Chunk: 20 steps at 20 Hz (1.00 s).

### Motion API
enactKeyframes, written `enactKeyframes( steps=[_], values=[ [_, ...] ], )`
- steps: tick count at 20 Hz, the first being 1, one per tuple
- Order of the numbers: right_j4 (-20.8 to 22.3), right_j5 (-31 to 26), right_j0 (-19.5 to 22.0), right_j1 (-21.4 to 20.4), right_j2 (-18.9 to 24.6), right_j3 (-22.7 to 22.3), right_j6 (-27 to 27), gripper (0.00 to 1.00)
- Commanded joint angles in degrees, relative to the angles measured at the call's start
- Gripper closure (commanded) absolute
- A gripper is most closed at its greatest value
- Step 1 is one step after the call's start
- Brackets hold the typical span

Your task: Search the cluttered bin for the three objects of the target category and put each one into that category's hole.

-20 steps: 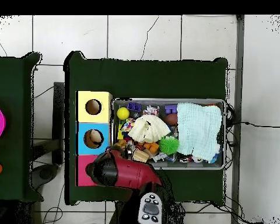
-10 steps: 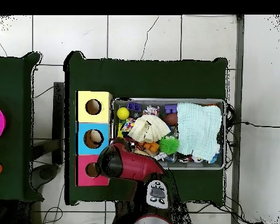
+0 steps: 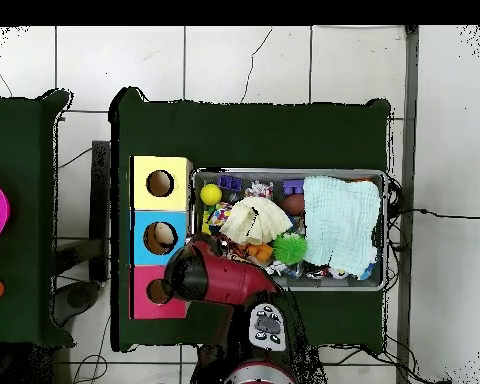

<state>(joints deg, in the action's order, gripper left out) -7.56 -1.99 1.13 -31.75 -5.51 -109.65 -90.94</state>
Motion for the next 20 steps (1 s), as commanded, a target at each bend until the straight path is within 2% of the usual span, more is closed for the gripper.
enactKeyframes(
  steps=[1, 4, 9, 14, 20],
  values=[
    [-4.55, -7.77, -1.21, -1.69, 3.01, 1.74, -12.86, 0.0],
    [-6.01, -9.16, -2.17, -2.91, 1.79, 0.9, -14.23, 0.0],
    [-8.69, -7.04, -2.01, -0.31, 2.31, 0.12, -15.83, 0.0],
    [-16.25, -5.9, -9.87, -0.99, -4.64, -3.82, -23.55, 0.0],
    [-19.95, -3.81, -11.78, 0.9, -6.68, -4.54, -24.06, 0.0]
  ],
)
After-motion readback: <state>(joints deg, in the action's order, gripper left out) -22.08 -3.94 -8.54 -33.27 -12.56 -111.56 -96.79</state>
